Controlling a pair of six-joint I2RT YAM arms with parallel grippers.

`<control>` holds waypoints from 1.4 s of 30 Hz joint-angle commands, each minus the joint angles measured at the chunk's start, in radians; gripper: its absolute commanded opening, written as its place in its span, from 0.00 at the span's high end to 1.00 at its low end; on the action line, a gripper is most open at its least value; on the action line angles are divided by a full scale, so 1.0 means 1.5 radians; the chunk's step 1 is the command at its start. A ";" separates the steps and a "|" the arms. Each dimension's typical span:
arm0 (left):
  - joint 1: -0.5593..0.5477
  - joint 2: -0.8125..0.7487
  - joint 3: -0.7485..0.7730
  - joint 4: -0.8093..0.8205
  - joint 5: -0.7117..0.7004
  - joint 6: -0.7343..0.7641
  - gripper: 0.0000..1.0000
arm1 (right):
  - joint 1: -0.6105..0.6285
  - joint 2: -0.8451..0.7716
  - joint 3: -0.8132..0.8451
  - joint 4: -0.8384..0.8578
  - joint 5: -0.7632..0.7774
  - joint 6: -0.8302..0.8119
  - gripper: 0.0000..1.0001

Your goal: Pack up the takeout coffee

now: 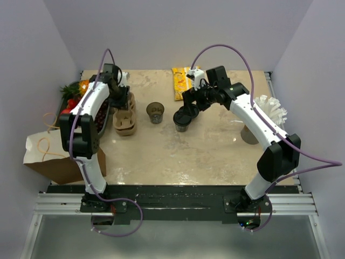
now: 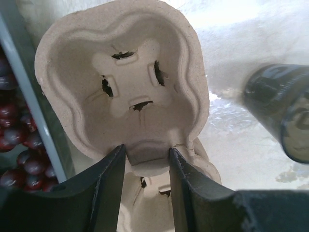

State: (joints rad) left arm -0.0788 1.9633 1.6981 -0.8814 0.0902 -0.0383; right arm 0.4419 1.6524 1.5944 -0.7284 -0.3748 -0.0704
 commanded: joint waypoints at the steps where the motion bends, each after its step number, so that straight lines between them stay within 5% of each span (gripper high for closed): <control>1: 0.004 -0.104 0.040 0.006 0.028 0.015 0.89 | -0.002 -0.012 0.016 0.013 0.004 0.004 0.04; 5: 0.006 -0.135 0.039 0.005 0.037 0.055 0.91 | -0.003 -0.003 0.027 0.011 -0.003 0.008 0.04; 7: 0.017 -0.146 0.048 0.001 0.062 0.073 1.00 | -0.002 -0.001 0.031 0.013 -0.007 0.006 0.04; 16: 0.032 -0.292 0.073 0.011 0.172 0.135 1.00 | 0.005 0.001 0.101 0.000 -0.115 -0.064 0.07; 21: 0.041 -0.415 0.043 0.090 0.100 0.146 1.00 | 0.092 0.035 0.195 0.012 -0.148 -0.031 0.17; 26: 0.052 -0.421 0.062 0.182 -0.080 0.141 1.00 | 0.214 0.101 0.270 0.069 -0.160 0.080 0.18; 34: 0.150 -0.414 0.132 0.194 -0.099 0.077 1.00 | 0.377 0.274 0.469 0.123 -0.139 0.145 0.14; 42: 0.232 -0.454 0.145 0.148 -0.109 0.039 1.00 | 0.445 0.416 0.696 0.170 -0.036 0.207 0.12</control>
State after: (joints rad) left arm 0.2340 1.3495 1.8626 -0.6537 -0.0467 0.0772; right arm 1.0847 2.2631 2.4966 -0.5598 -0.5144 0.1749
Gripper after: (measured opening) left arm 0.412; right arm 0.891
